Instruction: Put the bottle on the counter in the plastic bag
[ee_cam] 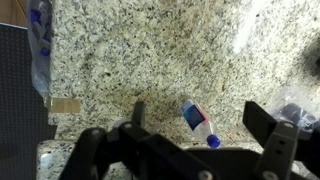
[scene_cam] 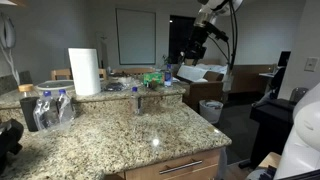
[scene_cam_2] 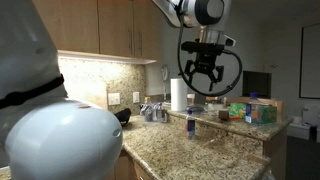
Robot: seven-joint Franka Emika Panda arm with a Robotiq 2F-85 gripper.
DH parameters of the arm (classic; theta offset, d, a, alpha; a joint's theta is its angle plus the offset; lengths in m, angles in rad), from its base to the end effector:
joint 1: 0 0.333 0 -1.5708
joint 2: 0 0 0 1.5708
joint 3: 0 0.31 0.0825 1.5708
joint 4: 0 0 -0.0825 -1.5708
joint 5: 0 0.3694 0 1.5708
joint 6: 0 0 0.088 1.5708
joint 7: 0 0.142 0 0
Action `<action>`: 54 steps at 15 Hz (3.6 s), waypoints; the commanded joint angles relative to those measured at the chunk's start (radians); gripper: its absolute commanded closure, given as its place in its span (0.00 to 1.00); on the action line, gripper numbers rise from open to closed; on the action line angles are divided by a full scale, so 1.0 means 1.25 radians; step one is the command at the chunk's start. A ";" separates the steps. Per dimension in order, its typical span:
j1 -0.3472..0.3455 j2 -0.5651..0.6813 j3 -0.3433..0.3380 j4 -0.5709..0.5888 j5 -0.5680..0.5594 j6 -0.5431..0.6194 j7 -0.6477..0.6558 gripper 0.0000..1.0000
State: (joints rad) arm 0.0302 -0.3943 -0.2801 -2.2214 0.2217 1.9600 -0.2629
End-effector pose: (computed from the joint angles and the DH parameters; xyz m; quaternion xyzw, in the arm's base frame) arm 0.4335 -0.0979 0.5055 -0.9856 0.0224 -0.0937 0.1386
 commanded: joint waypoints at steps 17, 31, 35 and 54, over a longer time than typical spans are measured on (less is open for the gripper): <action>-0.011 0.213 0.240 0.012 -0.167 0.344 0.225 0.00; 0.067 0.385 0.272 0.059 -0.374 0.631 0.426 0.00; 0.068 0.378 0.275 0.060 -0.343 0.607 0.400 0.00; 0.079 0.635 0.254 0.374 -0.291 0.409 0.387 0.00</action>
State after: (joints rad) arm 0.1259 0.3745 0.0413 -1.7989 -0.1846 2.5357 0.2433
